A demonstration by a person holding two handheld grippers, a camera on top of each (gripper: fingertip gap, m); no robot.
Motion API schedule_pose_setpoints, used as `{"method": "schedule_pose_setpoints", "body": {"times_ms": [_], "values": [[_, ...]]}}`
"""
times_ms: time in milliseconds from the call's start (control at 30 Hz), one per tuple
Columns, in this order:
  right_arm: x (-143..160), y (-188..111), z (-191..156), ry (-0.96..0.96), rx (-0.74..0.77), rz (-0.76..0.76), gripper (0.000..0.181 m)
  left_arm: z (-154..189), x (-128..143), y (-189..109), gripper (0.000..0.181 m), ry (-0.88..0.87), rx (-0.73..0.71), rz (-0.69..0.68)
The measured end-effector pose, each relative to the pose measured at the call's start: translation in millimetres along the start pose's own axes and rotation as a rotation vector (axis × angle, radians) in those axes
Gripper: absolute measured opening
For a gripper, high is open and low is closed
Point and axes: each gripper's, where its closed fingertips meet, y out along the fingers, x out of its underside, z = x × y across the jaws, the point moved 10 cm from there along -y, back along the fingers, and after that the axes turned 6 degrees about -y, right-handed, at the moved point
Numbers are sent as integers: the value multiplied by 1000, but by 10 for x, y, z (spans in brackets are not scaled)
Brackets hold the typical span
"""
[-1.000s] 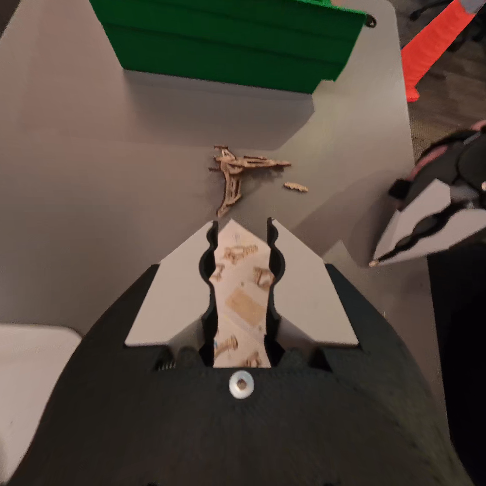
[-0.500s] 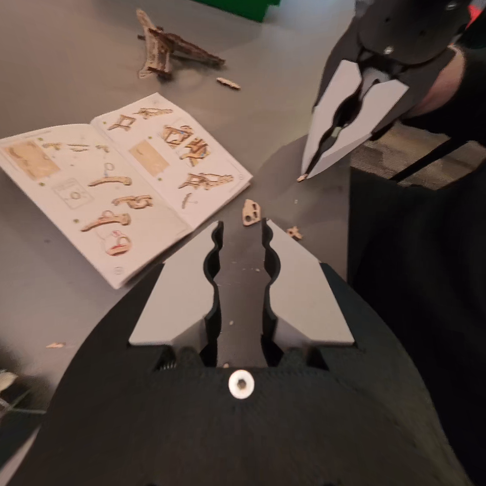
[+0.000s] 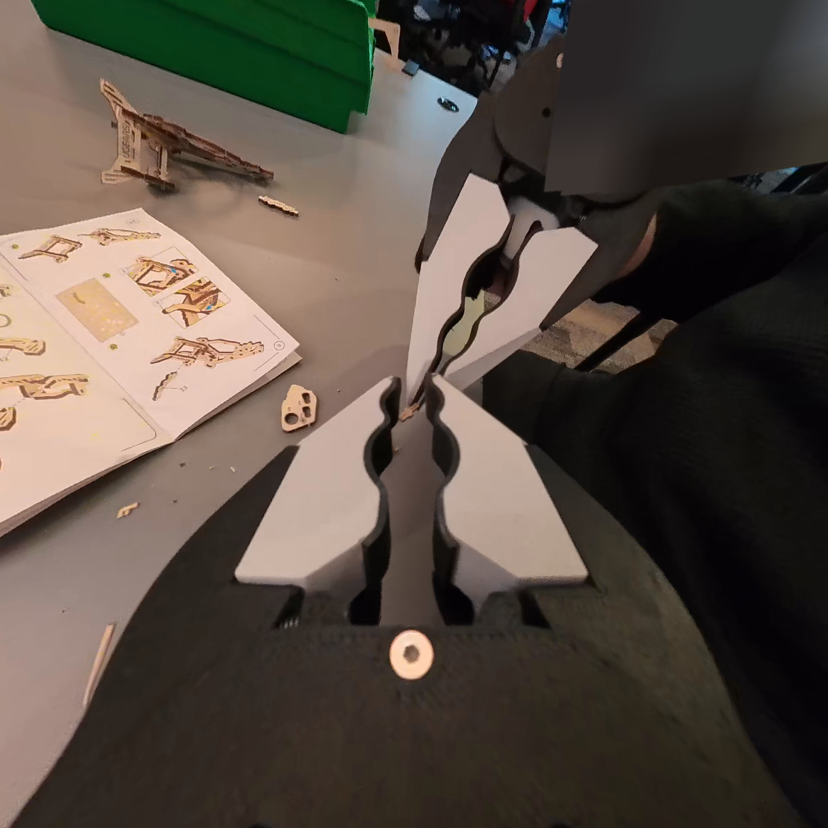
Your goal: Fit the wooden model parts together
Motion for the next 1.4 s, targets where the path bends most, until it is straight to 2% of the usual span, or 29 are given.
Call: {"method": "schedule_pose_setpoints", "body": {"times_ms": [33, 200, 467, 800, 1067, 1400], "values": [[-3, 11, -11, -5, -6, -2, 0, 7, 15, -6, 5, 7, 0, 7], [-17, 11, -19, 3, -20, 16, 0, 30, 58, -37, 0, 41, -8, 6], [-17, -17, -13, 10, -23, 35, 0, 8, 100, -111, 12, 77, 11, -12], [-50, -54, -56, -5, -85, 90, 0, 91, 132, -85, 7, 177, 26, -48], [-47, -56, -69, 31, -154, 135, 0, 149, 179, -136, 3, 160, 20, -14], [-65, -44, -44, 91, -145, 172, 0, 179, 194, -175, 1, 136, -31, 23]]}}
